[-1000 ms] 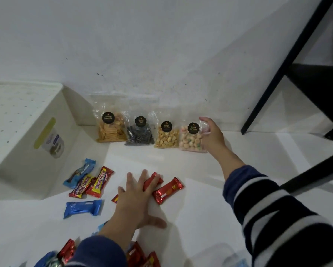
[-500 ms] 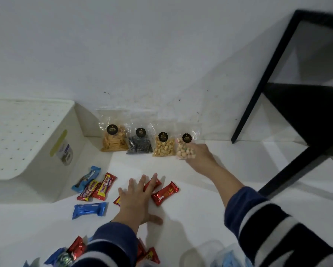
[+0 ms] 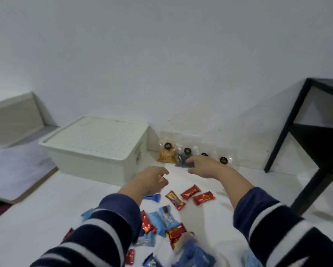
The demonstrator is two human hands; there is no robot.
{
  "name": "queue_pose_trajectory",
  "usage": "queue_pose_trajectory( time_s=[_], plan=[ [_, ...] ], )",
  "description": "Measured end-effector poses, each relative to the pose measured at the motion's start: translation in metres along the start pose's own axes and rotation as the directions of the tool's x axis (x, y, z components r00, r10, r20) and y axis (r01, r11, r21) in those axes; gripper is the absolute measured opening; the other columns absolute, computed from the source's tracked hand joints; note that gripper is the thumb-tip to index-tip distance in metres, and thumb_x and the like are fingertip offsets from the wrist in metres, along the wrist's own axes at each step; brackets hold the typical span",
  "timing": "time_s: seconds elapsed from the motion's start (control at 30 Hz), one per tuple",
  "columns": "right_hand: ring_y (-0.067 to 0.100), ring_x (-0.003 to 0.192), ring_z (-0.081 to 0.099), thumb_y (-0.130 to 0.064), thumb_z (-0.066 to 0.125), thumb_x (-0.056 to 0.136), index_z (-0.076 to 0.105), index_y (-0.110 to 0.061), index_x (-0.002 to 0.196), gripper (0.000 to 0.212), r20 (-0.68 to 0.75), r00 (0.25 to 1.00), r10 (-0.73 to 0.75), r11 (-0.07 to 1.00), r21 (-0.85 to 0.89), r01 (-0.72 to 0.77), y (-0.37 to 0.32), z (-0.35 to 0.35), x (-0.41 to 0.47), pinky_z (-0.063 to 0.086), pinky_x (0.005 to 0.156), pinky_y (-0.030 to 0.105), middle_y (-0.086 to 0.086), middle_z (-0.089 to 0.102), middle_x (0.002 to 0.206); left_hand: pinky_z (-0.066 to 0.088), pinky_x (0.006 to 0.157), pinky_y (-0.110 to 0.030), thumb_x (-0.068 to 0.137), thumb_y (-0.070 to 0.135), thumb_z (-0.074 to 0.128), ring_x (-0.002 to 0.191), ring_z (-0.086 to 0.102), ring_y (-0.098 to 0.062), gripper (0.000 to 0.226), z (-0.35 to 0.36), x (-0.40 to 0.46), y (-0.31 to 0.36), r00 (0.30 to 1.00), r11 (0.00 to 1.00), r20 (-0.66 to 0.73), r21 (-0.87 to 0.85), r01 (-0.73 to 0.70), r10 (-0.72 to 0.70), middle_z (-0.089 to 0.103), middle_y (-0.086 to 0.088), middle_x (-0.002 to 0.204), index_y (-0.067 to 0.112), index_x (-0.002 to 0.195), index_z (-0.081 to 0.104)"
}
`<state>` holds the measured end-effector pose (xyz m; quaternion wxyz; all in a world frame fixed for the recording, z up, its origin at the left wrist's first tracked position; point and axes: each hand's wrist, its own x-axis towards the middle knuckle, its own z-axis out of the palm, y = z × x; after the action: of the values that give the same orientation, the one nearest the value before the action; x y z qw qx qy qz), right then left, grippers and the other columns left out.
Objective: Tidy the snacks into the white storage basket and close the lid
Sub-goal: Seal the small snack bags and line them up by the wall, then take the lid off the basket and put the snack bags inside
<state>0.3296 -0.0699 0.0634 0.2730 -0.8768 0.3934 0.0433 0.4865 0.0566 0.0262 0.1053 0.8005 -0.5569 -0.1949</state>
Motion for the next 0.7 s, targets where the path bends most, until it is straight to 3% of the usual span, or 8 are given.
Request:
queue_pose_trajectory(
  time_s=[0.27, 0.5, 0.7],
  plan=[
    [0.022, 0.127, 0.046, -0.034, 0.054, 0.094, 0.043, -0.021, 0.141, 0.050, -0.023, 0.998, -0.054, 0.998, 0.017, 0.055, -0.129, 0.025, -0.003, 0.038, 0.105, 0.033, 0.002, 0.046, 0.143, 0.039, 0.097, -0.027, 0.094, 0.033, 0.054, 0.117, 0.052, -0.019, 0.040, -0.097, -0.059, -0.116, 0.988, 1.000, -0.153, -0.011, 0.028, -0.029, 0.053, 0.002, 0.133, 0.022, 0.132, 0.050],
    [0.022, 0.130, 0.044, -0.037, 0.056, 0.093, 0.042, -0.024, 0.142, 0.053, -0.088, 0.995, 0.040, 0.998, 0.057, -0.035, -0.205, 0.067, 0.024, 0.036, 0.109, 0.036, 0.001, 0.042, 0.147, 0.037, 0.102, -0.029, 0.093, 0.033, 0.055, 0.124, 0.047, -0.019, 0.041, -0.146, -0.077, -0.236, 0.982, 0.999, -0.183, -0.015, 0.050, -0.052, 0.050, 0.000, 0.137, 0.024, 0.132, 0.050],
    [0.025, 0.135, 0.039, -0.037, 0.056, 0.093, 0.034, -0.025, 0.145, 0.058, -0.087, 0.987, 0.136, 0.984, 0.126, -0.125, -0.228, 0.098, 0.061, 0.036, 0.111, 0.040, 0.004, 0.036, 0.152, 0.034, 0.106, -0.032, 0.093, 0.035, 0.054, 0.130, 0.042, -0.022, 0.045, -0.167, -0.048, -0.307, 0.971, 0.995, -0.219, -0.035, 0.093, -0.099, 0.038, -0.004, 0.145, 0.024, 0.136, 0.045]
  ],
)
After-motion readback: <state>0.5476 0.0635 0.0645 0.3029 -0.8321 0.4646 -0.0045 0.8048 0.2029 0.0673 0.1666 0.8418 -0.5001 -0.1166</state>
